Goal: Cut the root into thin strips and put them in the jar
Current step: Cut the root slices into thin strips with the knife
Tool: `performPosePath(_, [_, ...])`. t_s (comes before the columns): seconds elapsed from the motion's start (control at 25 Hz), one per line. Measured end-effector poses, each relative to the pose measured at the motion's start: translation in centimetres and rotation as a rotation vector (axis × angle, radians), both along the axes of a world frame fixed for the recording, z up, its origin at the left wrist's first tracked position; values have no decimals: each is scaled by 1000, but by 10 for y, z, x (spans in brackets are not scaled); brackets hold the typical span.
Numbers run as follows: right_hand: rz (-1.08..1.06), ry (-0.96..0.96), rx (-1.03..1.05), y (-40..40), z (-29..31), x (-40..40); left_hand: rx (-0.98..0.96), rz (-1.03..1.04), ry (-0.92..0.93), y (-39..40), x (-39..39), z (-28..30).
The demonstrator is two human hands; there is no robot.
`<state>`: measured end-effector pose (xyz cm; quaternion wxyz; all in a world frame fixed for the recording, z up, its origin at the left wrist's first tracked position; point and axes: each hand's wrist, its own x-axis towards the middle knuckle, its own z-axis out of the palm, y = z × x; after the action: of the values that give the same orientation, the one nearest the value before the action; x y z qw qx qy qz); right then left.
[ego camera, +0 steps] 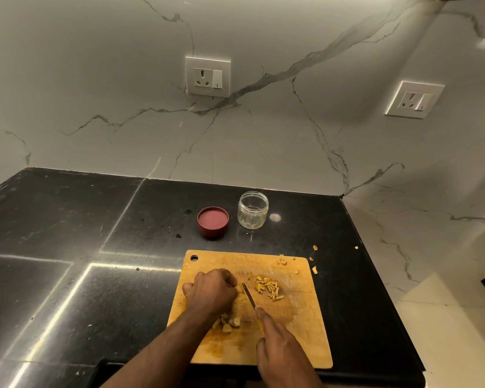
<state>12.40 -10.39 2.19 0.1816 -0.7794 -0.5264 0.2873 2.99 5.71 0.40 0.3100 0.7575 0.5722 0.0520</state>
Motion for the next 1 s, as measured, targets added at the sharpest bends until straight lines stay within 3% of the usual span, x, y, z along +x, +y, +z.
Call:
performPosePath(0.56, [60, -23, -97, 2, -1, -4, -44, 37, 12, 2, 1, 5])
performPosePath(1.0, [57, -22, 1, 9, 4, -4, -31, 58, -28, 2, -1, 0])
